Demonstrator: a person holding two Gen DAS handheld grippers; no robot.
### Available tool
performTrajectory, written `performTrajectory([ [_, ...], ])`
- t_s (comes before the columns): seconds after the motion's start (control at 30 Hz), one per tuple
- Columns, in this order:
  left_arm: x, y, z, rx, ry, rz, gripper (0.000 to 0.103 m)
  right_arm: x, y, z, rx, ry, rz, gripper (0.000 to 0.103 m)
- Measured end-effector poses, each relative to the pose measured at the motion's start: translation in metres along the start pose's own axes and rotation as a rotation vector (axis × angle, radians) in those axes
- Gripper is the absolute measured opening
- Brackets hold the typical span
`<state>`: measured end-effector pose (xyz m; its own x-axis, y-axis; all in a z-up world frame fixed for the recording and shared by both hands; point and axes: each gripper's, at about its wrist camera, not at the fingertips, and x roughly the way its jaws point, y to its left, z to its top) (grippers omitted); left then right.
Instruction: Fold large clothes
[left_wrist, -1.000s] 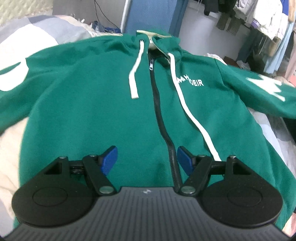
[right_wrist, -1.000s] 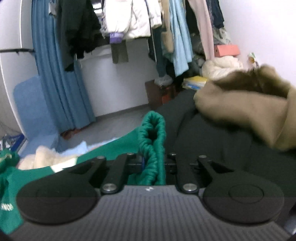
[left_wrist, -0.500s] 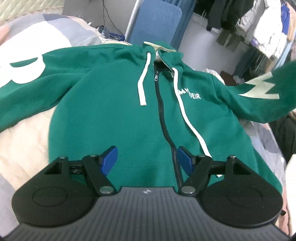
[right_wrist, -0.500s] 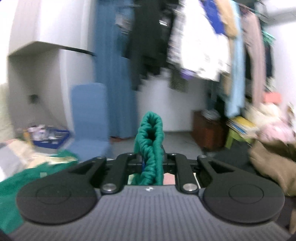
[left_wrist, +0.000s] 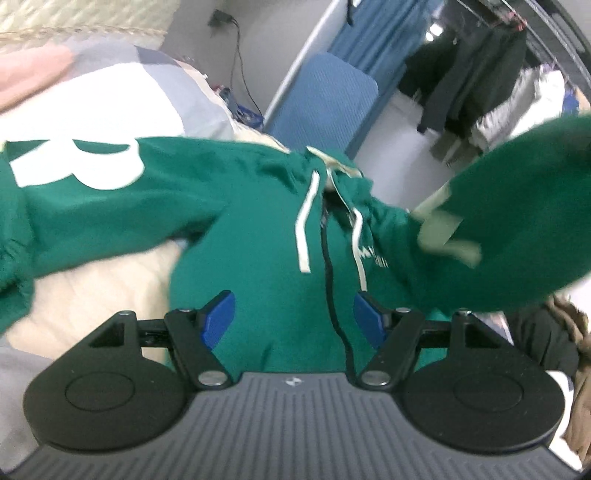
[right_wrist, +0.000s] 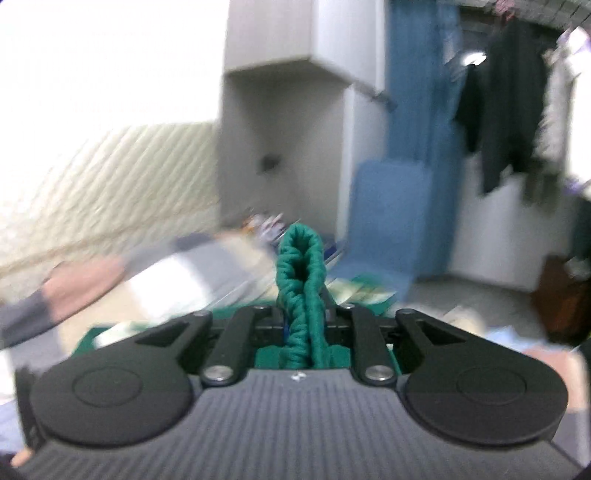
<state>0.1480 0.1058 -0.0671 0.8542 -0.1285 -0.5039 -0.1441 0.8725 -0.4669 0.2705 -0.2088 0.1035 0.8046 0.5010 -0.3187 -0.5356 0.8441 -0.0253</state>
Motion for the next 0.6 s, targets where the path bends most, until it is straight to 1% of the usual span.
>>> performTrajectory([
  [0.1,-0.009,0.013,0.006,-0.035,-0.025,-0.005,0.075,0.027,0.031,-0.038,0.03,0.086,0.074,0.02],
  [0.2,-0.012,0.026,0.011,-0.071,-0.031,-0.023,0.075,0.052,0.055,-0.072,0.053,0.173,0.103,0.024],
  [0.23,-0.013,0.028,0.011,-0.078,-0.034,-0.023,0.075,0.059,0.063,-0.083,0.069,0.205,0.11,0.032],
  [0.27,-0.014,0.03,0.011,-0.085,-0.037,-0.024,0.075,0.064,0.066,-0.092,0.088,0.231,0.122,0.047],
  [0.3,-0.013,0.032,0.012,-0.095,-0.039,-0.027,0.075,0.064,0.072,-0.102,0.11,0.244,0.134,0.055],
  [0.33,-0.013,0.034,0.013,-0.101,-0.039,-0.03,0.075,0.066,0.073,-0.108,0.134,0.248,0.146,0.067],
  [0.37,-0.013,0.034,0.013,-0.107,-0.04,-0.031,0.075,0.063,0.074,-0.114,0.154,0.249,0.159,0.072],
  [0.43,-0.012,0.034,0.014,-0.114,-0.041,-0.031,0.075,0.057,0.07,-0.12,0.182,0.256,0.179,0.072],
  [0.5,-0.011,0.034,0.012,-0.117,-0.036,-0.029,0.075,0.051,0.06,-0.121,0.199,0.234,0.186,0.072],
  [0.57,-0.008,0.031,0.009,-0.113,-0.024,-0.032,0.075,0.046,0.042,-0.123,0.212,0.198,0.161,0.072],
  [0.6,-0.006,0.028,0.007,-0.108,-0.018,-0.033,0.075,0.048,0.033,-0.124,0.22,0.186,0.135,0.072],
])
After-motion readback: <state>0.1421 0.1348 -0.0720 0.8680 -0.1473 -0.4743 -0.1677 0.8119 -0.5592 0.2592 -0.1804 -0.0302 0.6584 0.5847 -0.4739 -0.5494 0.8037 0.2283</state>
